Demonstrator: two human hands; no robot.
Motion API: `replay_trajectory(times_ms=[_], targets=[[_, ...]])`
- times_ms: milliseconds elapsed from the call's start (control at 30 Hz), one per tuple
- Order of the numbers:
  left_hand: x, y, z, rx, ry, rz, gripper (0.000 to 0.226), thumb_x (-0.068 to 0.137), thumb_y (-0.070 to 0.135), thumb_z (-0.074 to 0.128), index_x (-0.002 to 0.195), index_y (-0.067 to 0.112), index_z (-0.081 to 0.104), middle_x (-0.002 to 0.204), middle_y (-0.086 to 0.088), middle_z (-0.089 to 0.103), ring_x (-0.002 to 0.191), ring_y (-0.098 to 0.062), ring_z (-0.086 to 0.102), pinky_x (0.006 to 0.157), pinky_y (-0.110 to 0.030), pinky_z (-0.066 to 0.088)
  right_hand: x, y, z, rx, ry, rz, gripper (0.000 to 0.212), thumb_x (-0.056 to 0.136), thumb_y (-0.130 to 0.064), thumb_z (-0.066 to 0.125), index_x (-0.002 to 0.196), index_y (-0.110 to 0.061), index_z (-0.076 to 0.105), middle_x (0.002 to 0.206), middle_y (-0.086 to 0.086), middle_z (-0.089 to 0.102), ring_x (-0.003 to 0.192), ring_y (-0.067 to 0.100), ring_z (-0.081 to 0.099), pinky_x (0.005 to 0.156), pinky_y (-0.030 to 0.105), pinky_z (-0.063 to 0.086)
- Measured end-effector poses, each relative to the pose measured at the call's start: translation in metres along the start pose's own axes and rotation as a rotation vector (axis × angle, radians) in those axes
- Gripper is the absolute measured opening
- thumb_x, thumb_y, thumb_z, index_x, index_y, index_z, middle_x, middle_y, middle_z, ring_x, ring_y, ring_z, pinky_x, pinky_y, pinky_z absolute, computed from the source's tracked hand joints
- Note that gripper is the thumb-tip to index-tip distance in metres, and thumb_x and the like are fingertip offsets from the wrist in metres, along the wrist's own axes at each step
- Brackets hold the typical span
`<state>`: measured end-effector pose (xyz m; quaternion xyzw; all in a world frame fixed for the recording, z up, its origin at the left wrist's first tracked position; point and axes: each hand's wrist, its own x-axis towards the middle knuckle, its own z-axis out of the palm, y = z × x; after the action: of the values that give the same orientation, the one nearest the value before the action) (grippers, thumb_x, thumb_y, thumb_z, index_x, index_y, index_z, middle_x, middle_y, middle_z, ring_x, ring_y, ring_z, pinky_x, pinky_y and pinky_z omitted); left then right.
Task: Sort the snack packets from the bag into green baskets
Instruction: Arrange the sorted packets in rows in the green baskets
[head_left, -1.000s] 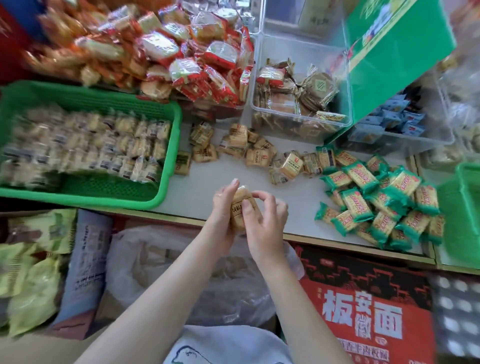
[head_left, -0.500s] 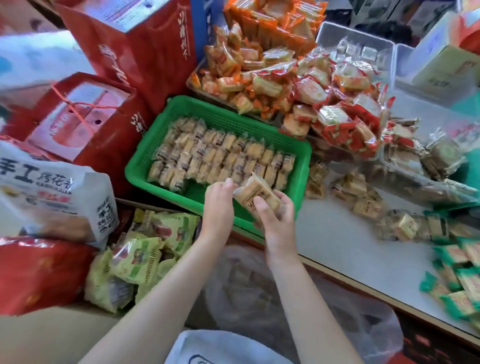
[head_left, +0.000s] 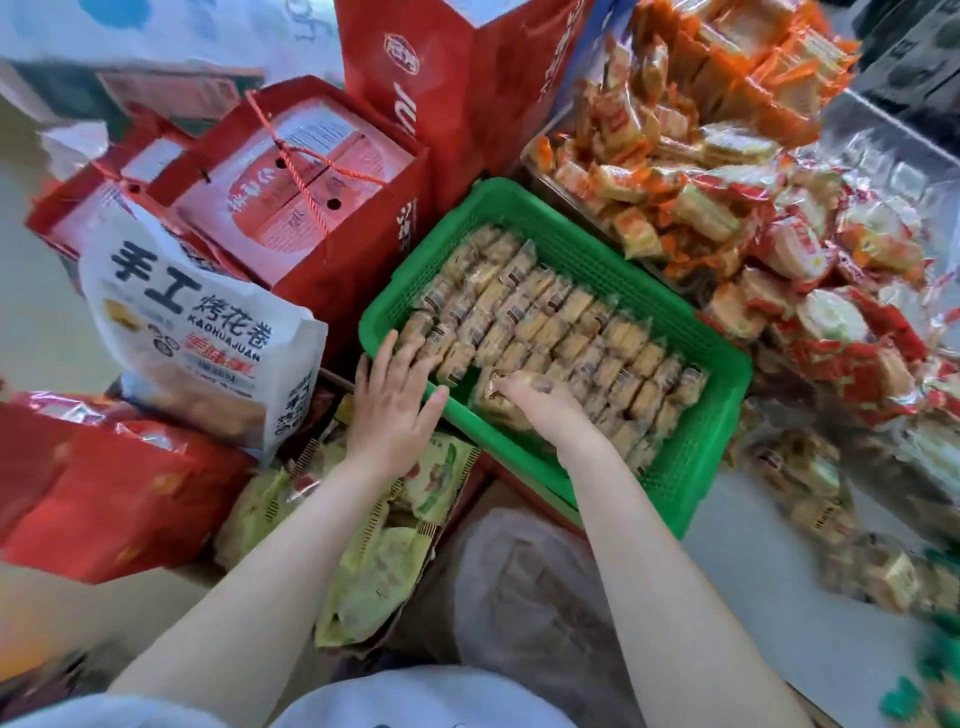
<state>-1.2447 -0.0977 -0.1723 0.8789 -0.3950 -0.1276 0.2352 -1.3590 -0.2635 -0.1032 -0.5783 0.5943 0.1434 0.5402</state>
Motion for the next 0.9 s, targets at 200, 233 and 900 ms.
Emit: replay_trajectory(times_ms=[200, 233, 900], targets=[[-0.001, -0.002, 0.005, -0.034, 0.045, 0.021, 0.058, 0.100, 0.050, 0.023, 0.136, 0.014, 0.052, 0.160, -0.006, 0.031, 0.152, -0.020, 0.006, 0.119, -0.062, 0.013, 0.002, -0.009, 0.040, -0.443, 0.317, 0.022, 0.118, 0.081, -0.081, 0.053, 0.158, -0.009, 0.000, 0.154, 0.023, 0.032, 0.118, 0.035, 0.059, 0.068, 0.036, 0.048], [-0.001, -0.002, 0.005, -0.034, 0.046, 0.023, 0.058, 0.100, 0.050, 0.023, 0.137, 0.014, 0.052, 0.160, -0.005, 0.031, 0.152, -0.019, 0.005, 0.119, -0.062, 0.013, 0.003, -0.010, 0.041, -0.461, 0.313, 0.011, 0.123, 0.079, -0.086, 0.049, 0.158, -0.008, -0.004, 0.154, 0.024, 0.033, 0.114, 0.034, 0.062, 0.061, 0.035, 0.047], [-0.001, -0.002, 0.004, -0.076, -0.001, -0.007, 0.058, 0.100, 0.052, 0.018, 0.138, 0.020, 0.048, 0.161, -0.003, 0.025, 0.152, -0.015, -0.001, 0.121, -0.060, 0.007, 0.003, -0.028, 0.034, -0.328, 0.289, -0.047, 0.100, 0.085, -0.059, 0.070, 0.150, -0.005, 0.018, 0.121, 0.016, 0.062, 0.093, 0.028, 0.066, 0.064, 0.036, 0.052]])
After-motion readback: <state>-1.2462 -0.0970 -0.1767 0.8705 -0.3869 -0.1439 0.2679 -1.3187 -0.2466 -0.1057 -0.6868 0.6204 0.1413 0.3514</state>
